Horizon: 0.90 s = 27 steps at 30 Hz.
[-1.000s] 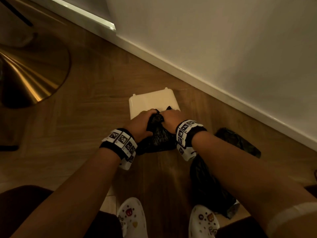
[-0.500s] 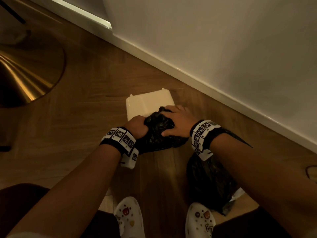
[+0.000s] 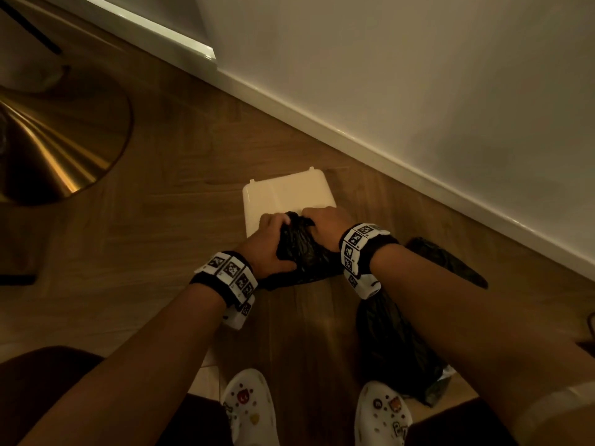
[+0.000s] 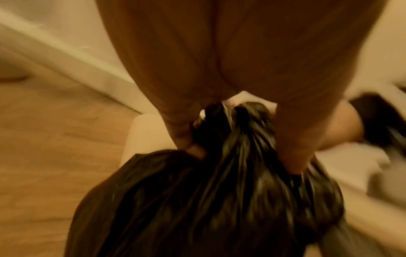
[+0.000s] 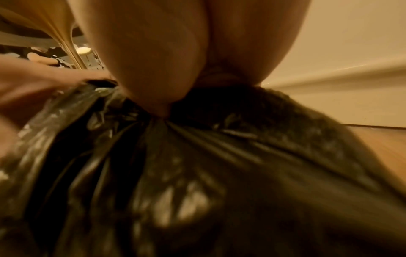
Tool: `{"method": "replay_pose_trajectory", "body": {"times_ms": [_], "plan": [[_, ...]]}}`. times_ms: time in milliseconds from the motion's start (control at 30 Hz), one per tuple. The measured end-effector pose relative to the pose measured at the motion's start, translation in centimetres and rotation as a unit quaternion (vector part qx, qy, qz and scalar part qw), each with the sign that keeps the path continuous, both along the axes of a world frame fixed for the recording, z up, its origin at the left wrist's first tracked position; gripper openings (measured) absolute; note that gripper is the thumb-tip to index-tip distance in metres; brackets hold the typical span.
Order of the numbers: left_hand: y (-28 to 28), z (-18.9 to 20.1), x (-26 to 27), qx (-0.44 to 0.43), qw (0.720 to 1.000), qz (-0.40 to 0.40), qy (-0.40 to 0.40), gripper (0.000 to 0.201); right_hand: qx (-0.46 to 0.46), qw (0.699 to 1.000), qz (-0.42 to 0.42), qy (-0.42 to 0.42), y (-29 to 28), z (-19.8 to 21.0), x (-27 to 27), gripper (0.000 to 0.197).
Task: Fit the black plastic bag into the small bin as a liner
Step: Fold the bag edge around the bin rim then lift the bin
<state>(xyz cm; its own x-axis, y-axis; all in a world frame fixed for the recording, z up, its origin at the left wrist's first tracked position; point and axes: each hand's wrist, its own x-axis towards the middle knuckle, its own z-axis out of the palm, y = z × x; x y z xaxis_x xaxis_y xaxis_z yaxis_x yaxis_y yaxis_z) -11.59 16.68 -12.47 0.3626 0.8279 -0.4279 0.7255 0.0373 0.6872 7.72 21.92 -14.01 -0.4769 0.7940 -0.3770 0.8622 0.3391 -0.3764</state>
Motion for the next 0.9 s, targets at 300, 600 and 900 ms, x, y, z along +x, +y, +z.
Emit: {"method": "replay_pose_trajectory", "body": {"times_ms": [300,600,900], "plan": [[0.7,-0.8,0.3,0.044,0.997,-0.014,0.065,0.022,-0.039,0.997,-0.010,0.073,-1.0,1.4,0.5,0.044],[1.4,-0.5,-0.4,-0.017,0.998,0.036,0.039,0.039,-0.014,0.997,0.076,-0.001,-1.5,0.7,0.5,0.038],[0.0,-0.6,0.3,0.025,0.994,-0.020,0.101,0.051,0.040,0.997,0.054,-0.047,-1.8,-0.6,-0.3,0.042]]}}
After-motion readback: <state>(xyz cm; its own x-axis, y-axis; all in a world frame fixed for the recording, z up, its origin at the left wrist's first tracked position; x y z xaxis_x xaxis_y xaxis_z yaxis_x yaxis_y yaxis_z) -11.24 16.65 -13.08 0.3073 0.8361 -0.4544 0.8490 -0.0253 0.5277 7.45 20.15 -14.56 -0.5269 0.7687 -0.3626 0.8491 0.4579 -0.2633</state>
